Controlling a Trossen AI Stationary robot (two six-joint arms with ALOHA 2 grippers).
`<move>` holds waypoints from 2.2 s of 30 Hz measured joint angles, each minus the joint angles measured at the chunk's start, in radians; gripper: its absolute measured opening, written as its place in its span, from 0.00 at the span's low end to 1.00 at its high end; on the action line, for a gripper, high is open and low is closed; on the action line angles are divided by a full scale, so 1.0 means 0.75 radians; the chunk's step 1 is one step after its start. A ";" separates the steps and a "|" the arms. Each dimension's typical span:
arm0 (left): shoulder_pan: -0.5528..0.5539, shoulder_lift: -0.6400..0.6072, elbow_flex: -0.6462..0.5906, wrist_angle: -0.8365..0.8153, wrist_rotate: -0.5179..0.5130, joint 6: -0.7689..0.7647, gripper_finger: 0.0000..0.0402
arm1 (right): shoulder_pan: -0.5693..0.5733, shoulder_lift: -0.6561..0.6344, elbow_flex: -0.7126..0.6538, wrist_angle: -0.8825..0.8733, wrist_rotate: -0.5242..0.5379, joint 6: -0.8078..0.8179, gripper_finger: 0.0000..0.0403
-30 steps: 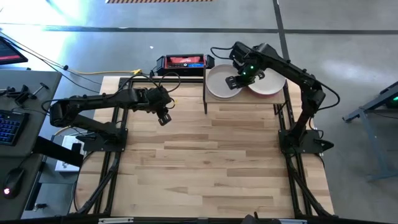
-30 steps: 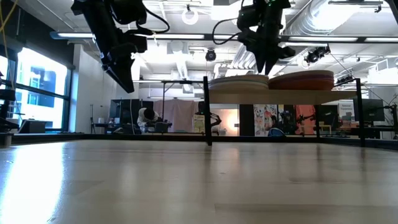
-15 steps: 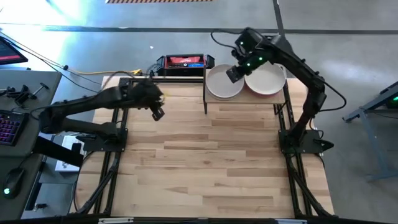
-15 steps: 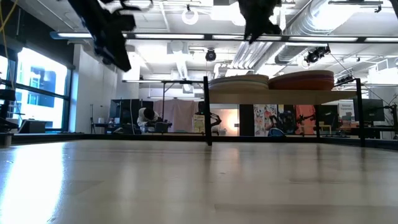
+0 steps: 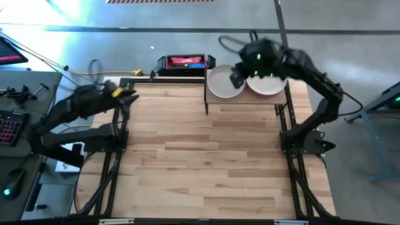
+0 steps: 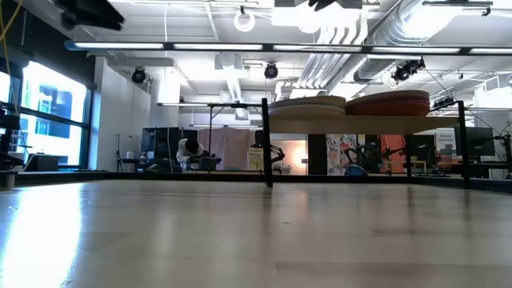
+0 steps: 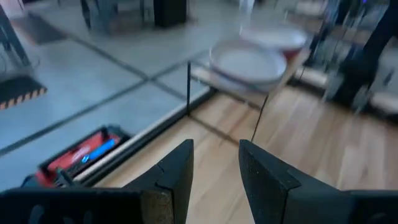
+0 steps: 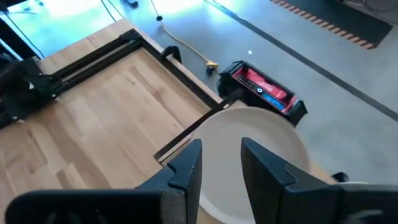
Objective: Place and stack plates onto a shelf
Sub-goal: Return to Home Position
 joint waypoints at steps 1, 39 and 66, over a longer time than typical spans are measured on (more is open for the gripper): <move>0.000 -0.070 -0.033 0.019 -0.001 -0.016 0.29 | 0.032 -0.029 -0.077 0.053 0.029 0.016 0.23; -0.006 -0.589 -0.975 0.786 0.364 -0.073 0.29 | 0.326 -1.323 -2.349 1.692 -0.265 0.176 0.23; -0.005 -0.590 -0.978 0.902 0.291 0.252 0.29 | 0.327 -1.998 -2.671 1.520 -0.349 -0.177 0.23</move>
